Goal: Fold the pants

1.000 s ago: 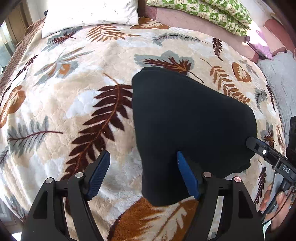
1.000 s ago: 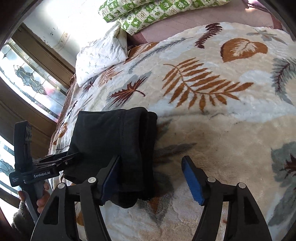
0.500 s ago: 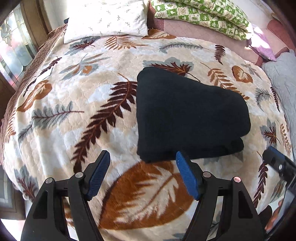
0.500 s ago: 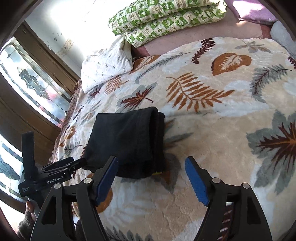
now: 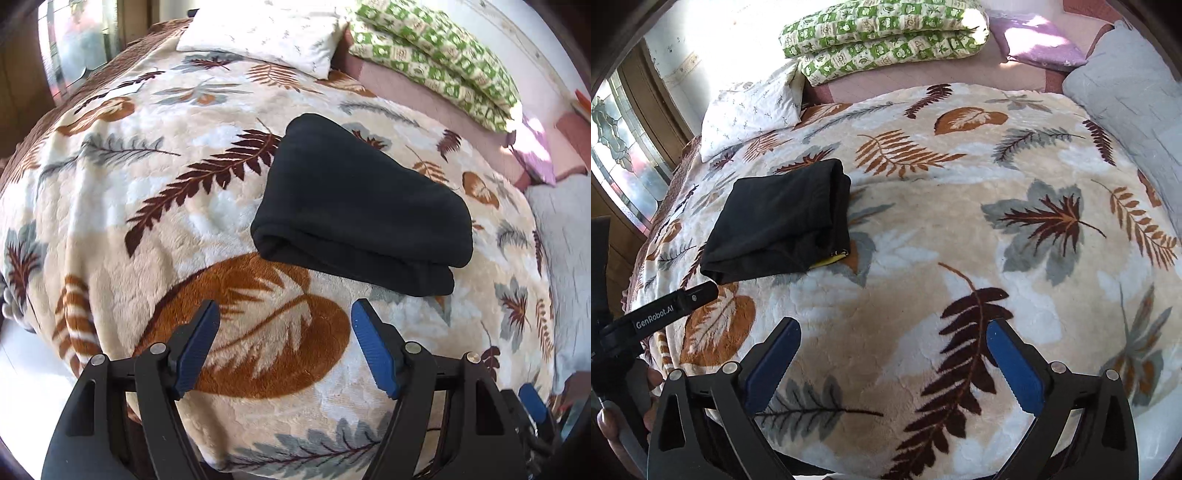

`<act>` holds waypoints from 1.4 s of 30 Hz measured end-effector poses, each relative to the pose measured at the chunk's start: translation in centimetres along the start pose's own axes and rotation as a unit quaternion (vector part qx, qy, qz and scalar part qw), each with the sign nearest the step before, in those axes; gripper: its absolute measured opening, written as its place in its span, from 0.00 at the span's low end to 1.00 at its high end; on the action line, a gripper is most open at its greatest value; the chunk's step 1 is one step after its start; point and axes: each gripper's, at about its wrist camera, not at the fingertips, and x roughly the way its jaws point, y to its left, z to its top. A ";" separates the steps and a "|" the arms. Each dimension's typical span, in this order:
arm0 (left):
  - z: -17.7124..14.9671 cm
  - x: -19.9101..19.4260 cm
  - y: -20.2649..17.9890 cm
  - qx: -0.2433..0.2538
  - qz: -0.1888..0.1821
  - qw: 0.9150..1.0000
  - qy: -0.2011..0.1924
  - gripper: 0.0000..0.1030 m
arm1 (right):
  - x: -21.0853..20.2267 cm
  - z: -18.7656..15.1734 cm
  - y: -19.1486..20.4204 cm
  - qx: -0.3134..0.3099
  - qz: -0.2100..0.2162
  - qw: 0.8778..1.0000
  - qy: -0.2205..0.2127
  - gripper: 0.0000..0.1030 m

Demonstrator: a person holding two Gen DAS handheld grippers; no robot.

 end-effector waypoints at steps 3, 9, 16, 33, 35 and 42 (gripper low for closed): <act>-0.5 -0.5 -0.2 0.010 0.019 1.000 -0.020 0.72 | -0.9 -0.9 -0.2 -0.005 0.005 1.000 -0.014 0.99; -1.0 -1.3 -0.8 0.054 0.036 0.997 -0.037 0.72 | -2.3 -1.4 -0.1 -0.025 0.001 0.999 -0.046 0.99; -2.1 -2.9 -1.8 0.096 0.025 0.992 -0.077 0.72 | -2.3 -1.3 0.3 -0.029 -0.001 0.998 -0.051 0.99; -2.3 -4.1 -2.7 0.117 0.006 0.989 -0.093 0.72 | -3.0 -1.7 0.4 -0.038 -0.016 0.997 -0.064 0.99; -2.3 -4.3 -2.9 0.122 0.001 0.988 -0.092 0.72 | -3.0 -1.7 0.3 -0.038 -0.017 0.997 -0.065 0.99; -2.2 -4.6 -3.9 0.142 -0.006 0.985 -0.096 0.72 | -3.0 -1.7 0.0 -0.033 -0.019 0.997 -0.063 0.99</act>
